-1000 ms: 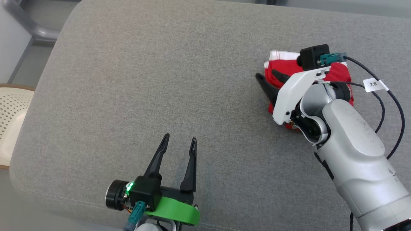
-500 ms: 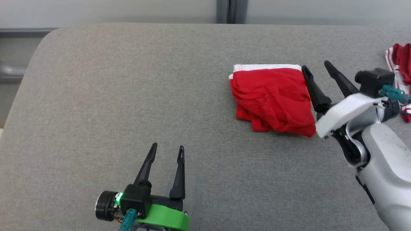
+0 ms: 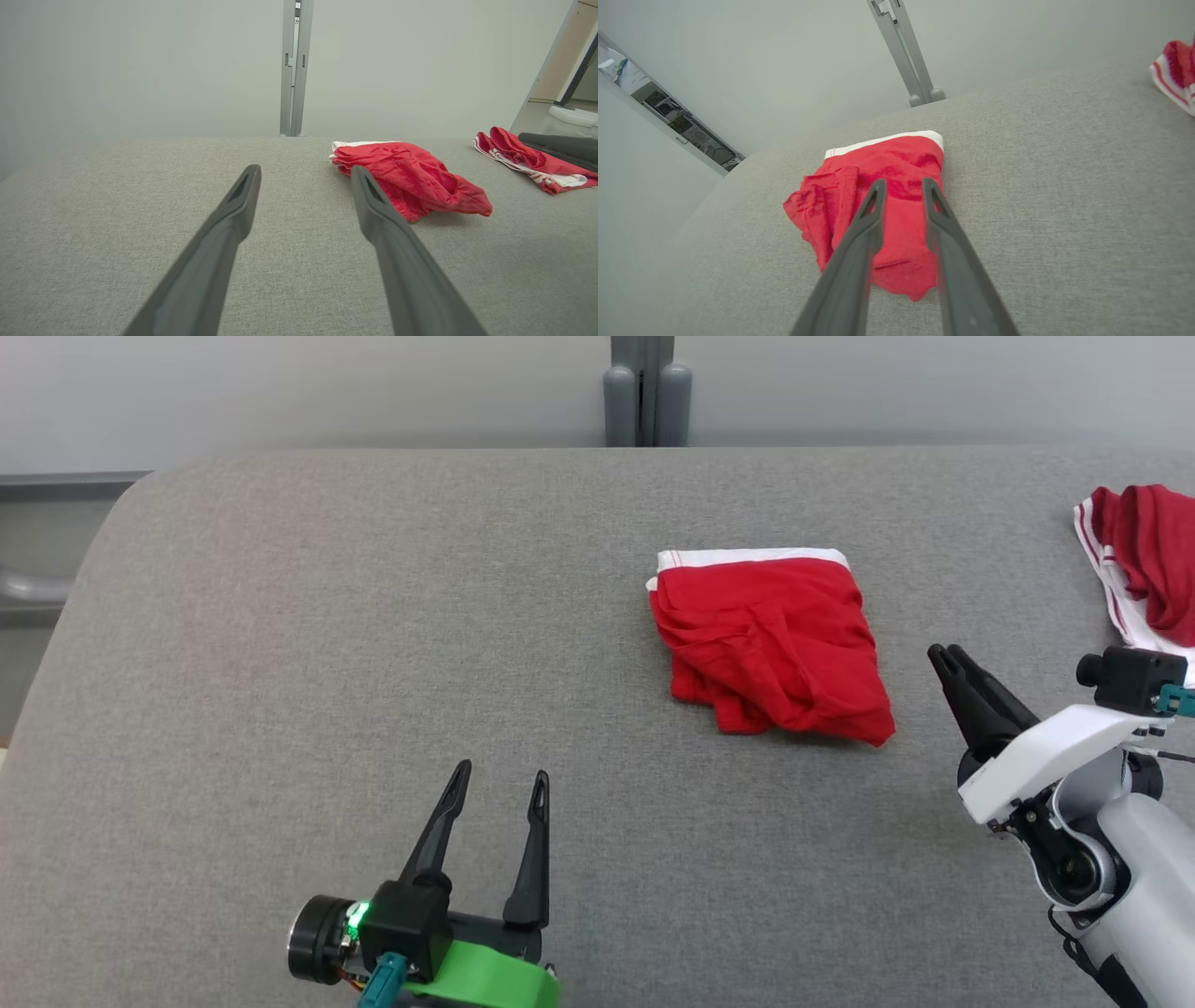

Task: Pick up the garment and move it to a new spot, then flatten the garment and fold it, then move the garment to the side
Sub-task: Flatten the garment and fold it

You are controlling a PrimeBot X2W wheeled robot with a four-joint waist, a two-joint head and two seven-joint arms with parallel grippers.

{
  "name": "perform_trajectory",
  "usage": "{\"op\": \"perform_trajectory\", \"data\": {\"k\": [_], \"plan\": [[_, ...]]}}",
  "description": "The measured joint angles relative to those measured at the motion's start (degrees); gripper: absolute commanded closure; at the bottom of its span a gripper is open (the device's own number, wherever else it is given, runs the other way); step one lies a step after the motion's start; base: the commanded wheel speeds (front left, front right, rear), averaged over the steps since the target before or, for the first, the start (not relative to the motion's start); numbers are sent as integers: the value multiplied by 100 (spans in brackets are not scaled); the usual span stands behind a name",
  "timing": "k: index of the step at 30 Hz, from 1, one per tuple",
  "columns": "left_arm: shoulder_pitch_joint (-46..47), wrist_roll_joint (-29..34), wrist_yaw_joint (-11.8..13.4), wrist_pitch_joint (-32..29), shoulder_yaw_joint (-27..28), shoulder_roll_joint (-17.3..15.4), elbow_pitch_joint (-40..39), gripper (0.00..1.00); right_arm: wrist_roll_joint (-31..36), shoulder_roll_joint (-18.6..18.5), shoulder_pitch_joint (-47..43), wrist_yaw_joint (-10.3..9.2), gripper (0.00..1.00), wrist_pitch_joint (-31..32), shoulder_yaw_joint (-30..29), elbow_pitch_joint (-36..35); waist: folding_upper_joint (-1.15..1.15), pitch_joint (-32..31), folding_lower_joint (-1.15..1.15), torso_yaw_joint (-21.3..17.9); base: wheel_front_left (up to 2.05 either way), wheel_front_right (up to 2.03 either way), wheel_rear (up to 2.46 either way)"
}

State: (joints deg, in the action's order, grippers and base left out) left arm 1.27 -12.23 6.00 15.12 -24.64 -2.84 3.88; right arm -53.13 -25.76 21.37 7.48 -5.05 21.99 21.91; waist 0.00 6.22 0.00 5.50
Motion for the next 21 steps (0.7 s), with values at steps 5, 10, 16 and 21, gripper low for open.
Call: {"op": "perform_trajectory", "data": {"k": [5, 10, 16, 21], "plan": [[88, -82, 29, 0, -134, 0, -38, 0, -1730, -187, 279, 0, 100, 1268, -187, 47, 0, 186, 0, 295, 0, 0, 0], [226, -145, 59, 0, -240, 0, -58, 0, -3059, -165, 594, -1, 100, 2430, -498, 298, 0, 389, 0, 555, 0, 0, 0], [382, -250, 116, 0, -387, -1, -92, 0, -3411, -338, 994, -1, 100, 3133, -577, 825, 0, 685, 0, 822, 0, 0, 0], [497, -303, 165, 0, -490, -1, -102, 0, -3390, -320, 1267, 0, 100, 3523, -378, 1036, 0, 912, 0, 970, 0, 0, 0]]}}
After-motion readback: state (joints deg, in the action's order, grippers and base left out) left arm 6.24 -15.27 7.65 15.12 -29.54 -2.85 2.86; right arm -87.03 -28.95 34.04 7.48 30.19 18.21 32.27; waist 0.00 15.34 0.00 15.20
